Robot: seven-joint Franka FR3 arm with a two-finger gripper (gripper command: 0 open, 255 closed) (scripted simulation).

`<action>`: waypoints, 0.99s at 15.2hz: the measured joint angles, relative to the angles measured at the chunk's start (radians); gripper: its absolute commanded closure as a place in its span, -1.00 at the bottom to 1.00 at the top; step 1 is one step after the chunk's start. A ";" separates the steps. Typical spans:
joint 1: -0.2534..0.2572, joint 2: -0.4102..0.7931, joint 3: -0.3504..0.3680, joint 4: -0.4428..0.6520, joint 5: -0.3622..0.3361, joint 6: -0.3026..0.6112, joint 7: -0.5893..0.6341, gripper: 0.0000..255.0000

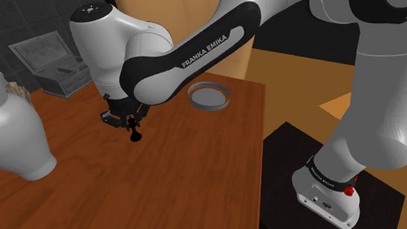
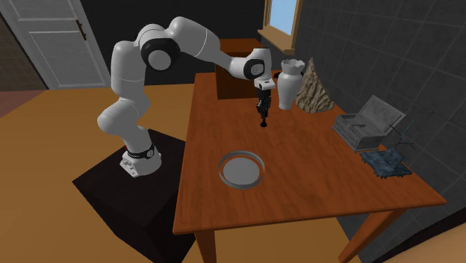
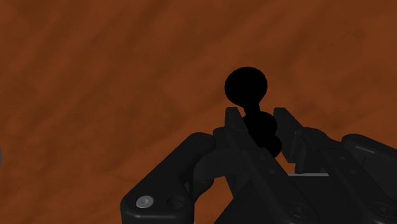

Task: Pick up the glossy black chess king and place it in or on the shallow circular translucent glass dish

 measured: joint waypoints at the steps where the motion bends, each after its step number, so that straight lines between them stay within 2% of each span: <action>1: 0.000 0.000 0.000 0.000 0.000 0.000 0.000 1.00; 15: -0.013 -0.068 0.029 0.085 0.066 -0.134 -0.060 1.00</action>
